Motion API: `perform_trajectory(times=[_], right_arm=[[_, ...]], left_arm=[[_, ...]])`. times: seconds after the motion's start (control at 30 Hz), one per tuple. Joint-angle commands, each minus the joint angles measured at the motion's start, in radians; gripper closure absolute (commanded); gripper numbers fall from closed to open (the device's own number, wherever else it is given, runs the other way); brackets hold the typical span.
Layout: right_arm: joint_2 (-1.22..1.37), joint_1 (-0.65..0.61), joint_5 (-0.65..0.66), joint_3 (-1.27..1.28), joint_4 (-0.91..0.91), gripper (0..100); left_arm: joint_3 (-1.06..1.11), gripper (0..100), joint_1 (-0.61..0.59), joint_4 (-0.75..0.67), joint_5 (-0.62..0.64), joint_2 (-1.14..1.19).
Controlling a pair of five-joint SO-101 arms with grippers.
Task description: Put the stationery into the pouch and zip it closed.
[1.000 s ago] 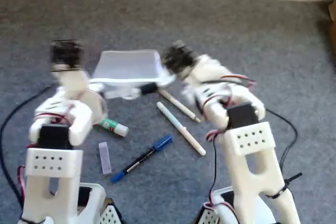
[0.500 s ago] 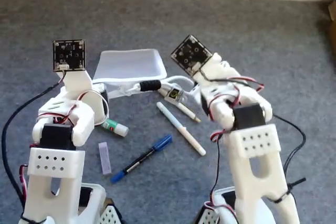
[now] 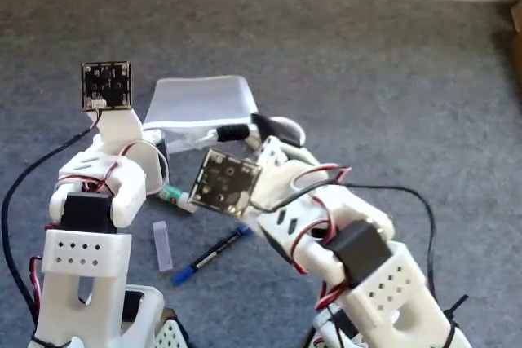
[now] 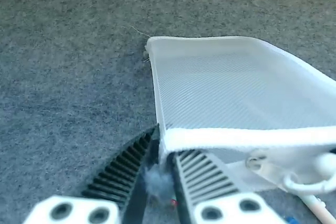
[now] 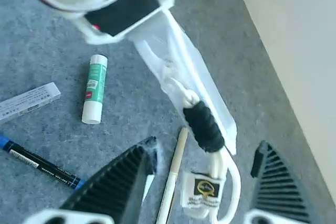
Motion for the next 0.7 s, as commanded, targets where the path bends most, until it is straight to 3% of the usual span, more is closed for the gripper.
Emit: perform_trajectory(times=[0.0,0.23,0.57,0.67], right_arm=[[-0.025,-0.018,0.023,0.038,-0.119,72.0],[-0.015,-0.013,0.023,0.076,-0.188,72.1],[0.209,-0.012,0.02,0.002,-0.208,72.1],[0.214,-0.01,0.018,-0.015,-0.208,76.2]], left_arm=[[-0.013,99,0.004,-0.005,0.008,0.001],[-0.01,99,0.004,-0.005,0.006,0.001],[-0.01,99,0.001,-0.003,0.006,0.001],[-0.01,99,0.001,-0.003,0.006,0.001]])
